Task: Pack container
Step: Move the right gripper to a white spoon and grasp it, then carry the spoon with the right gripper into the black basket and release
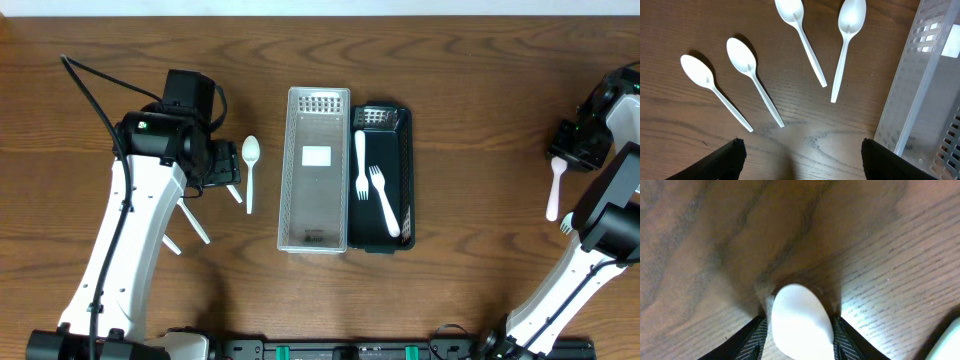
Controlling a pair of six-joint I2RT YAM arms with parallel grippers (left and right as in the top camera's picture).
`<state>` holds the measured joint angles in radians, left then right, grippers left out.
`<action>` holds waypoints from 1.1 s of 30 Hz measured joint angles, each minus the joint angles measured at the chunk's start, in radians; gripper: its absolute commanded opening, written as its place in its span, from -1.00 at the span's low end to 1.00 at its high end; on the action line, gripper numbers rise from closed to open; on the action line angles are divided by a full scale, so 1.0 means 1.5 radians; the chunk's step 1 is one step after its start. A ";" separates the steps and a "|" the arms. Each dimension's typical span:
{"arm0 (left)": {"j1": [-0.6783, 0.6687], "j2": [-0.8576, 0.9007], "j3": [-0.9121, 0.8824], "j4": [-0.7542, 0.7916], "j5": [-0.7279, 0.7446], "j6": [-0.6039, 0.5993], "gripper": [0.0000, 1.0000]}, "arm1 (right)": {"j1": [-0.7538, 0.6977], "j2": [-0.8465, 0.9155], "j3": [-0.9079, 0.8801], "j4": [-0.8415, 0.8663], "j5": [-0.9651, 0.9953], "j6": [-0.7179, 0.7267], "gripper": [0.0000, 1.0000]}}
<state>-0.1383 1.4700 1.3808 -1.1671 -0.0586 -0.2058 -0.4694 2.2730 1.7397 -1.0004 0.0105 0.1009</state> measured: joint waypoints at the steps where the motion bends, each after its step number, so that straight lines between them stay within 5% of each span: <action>1: 0.000 0.000 0.000 0.000 0.000 0.000 0.53 | 0.000 0.000 0.000 -0.003 0.000 0.000 -0.09; 9: 0.000 0.000 0.000 0.000 0.000 0.000 0.54 | 0.000 0.000 -0.001 -0.004 0.002 -0.005 -0.39; 21: 0.000 0.000 0.000 0.000 0.000 0.000 0.53 | 0.000 0.000 -0.001 -0.004 0.003 -0.005 -0.55; 25: 0.000 0.000 0.000 0.000 0.000 0.000 0.53 | 0.000 0.000 -0.001 -0.003 0.002 -0.005 -0.75; 26: 0.000 0.000 0.000 0.000 0.000 0.000 0.53 | 0.000 0.000 -0.001 -0.003 0.002 -0.005 -0.95; 33: 0.000 0.000 0.000 0.000 0.000 0.000 0.53 | 0.001 -0.001 -0.001 -0.004 0.002 0.005 -0.97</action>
<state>-0.1383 1.4700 1.3808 -1.1667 -0.0586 -0.2058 -0.4675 2.2719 1.7382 -1.0058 0.0135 0.1085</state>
